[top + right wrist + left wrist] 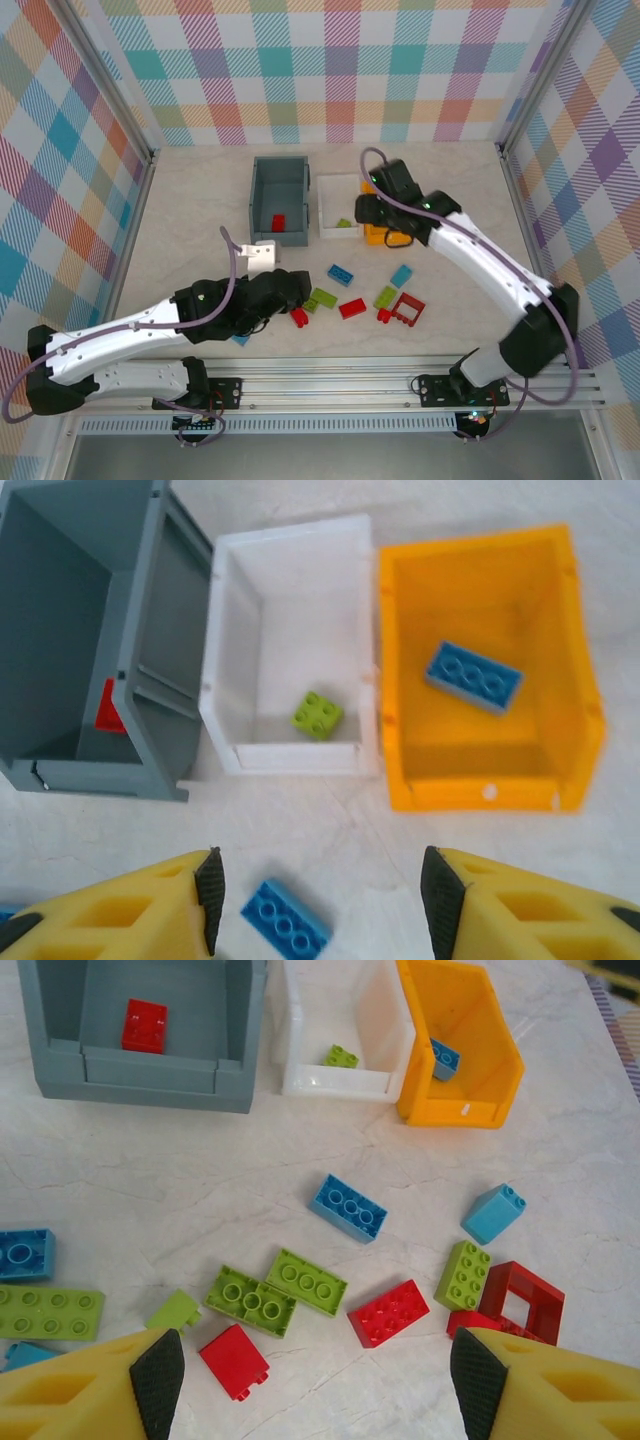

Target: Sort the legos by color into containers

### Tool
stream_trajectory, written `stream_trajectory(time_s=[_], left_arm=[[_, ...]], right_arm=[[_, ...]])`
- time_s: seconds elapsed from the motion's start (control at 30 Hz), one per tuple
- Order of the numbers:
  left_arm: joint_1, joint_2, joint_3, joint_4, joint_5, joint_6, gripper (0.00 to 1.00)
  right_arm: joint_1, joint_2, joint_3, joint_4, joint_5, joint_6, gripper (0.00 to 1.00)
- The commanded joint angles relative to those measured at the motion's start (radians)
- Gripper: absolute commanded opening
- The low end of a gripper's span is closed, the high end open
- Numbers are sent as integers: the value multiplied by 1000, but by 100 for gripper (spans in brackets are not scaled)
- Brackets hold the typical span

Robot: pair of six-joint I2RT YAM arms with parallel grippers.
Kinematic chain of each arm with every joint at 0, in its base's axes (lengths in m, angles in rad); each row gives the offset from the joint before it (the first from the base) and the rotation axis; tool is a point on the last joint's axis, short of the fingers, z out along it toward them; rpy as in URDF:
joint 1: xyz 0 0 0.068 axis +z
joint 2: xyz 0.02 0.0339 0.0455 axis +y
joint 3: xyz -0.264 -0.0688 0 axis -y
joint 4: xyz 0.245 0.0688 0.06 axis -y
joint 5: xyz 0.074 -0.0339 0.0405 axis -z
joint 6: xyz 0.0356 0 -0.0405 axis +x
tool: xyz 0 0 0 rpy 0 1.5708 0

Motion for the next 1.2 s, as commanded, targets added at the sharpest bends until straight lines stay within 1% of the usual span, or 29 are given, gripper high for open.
stream_trajectory(time_s=[0.0,0.1,0.17,0.23,0.3,0.37,0.47,0.53,0.6,0.77,0.87,0.93,1.03,1.1,1.17], left_arm=[[36,-22,21,-8,66,59,73],[74,-24,9,29,137,114,74],[98,-13,-4,71,208,155,75],[121,6,-16,111,280,190,76],[138,36,-28,170,355,223,76],[140,69,-28,225,404,248,77],[140,120,-37,316,466,278,77],[140,154,-37,356,477,286,77],[140,176,-33,382,479,297,77],[140,225,-2,388,487,311,77],[140,230,-6,395,483,305,77],[140,230,-10,403,482,302,77],[140,228,-17,405,479,295,77],[140,224,-19,397,469,292,76],[140,217,-17,387,451,291,76]], right_arm=[[5,-90,-147,-93,42,174,64],[1,-188,-278,-137,40,309,73],[-2,-231,-351,-124,12,373,79],[-29,-248,-424,-87,-28,439,83],[-86,-238,-493,-28,-95,482,84],[-142,-208,-538,41,-151,484,85],[-207,-131,-548,109,-227,474,86],[-233,-71,-539,128,-256,479,84],[-248,-30,-535,150,-260,481,83],[-270,46,-517,203,-279,473,81],[-274,100,-498,209,-279,476,75],[-276,127,-490,218,-271,474,67],[-275,143,-480,219,-253,465,51],[-274,123,-473,214,-235,445,35],[-263,86,-452,195,-199,409,28]])
